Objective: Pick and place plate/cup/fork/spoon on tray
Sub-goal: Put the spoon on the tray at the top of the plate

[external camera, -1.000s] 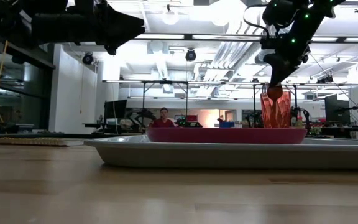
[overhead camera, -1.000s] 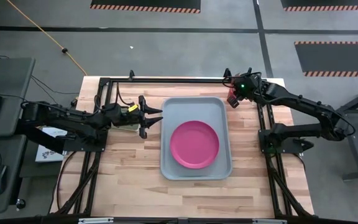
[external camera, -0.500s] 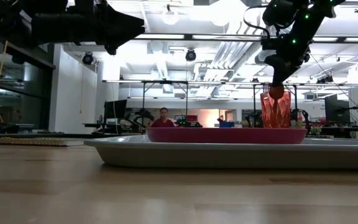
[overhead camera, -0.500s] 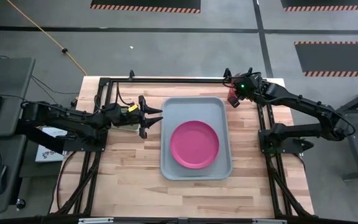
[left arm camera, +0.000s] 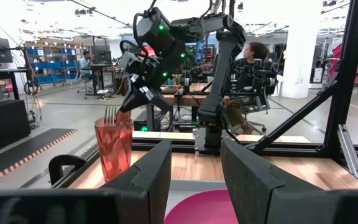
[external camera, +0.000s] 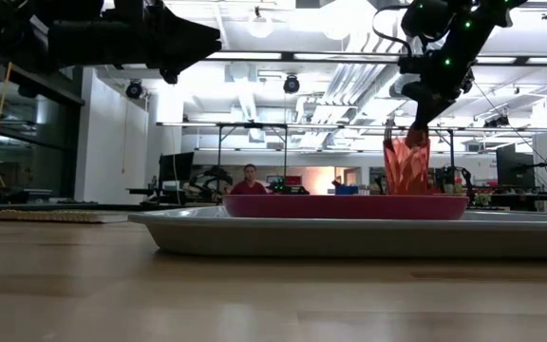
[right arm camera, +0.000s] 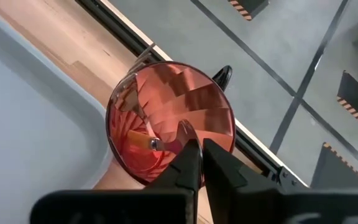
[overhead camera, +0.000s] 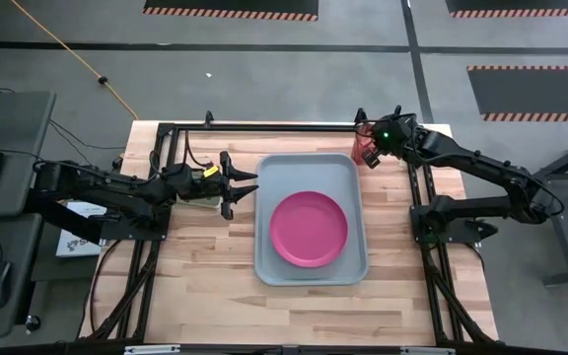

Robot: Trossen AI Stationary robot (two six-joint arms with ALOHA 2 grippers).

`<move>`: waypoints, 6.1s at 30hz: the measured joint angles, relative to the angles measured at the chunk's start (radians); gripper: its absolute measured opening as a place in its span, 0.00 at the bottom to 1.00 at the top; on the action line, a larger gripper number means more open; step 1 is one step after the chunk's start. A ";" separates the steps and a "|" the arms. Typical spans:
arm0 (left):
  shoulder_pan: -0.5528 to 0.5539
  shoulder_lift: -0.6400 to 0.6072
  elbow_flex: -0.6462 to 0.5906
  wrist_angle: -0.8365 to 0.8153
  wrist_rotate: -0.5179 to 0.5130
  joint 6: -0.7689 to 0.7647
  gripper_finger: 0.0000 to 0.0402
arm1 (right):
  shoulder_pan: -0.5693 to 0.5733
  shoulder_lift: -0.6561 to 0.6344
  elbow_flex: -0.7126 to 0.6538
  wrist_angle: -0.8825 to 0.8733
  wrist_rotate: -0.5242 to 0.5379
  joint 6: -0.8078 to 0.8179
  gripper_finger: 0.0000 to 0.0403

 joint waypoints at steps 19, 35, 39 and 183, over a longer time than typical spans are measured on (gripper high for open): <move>0.000 0.000 0.000 0.000 0.000 0.000 0.33 | 0.000 0.002 0.014 0.010 -0.006 -0.024 0.00; 0.000 0.000 0.000 -0.003 0.000 0.000 0.33 | 0.000 0.001 0.148 -0.059 -0.027 -0.019 0.00; 0.000 0.000 0.000 -0.004 0.000 0.000 0.33 | 0.000 0.001 0.148 -0.059 -0.027 -0.019 0.00; -0.001 0.000 0.000 -0.035 0.001 -0.063 0.33 | 0.172 0.316 -0.493 1.054 -0.266 0.433 0.03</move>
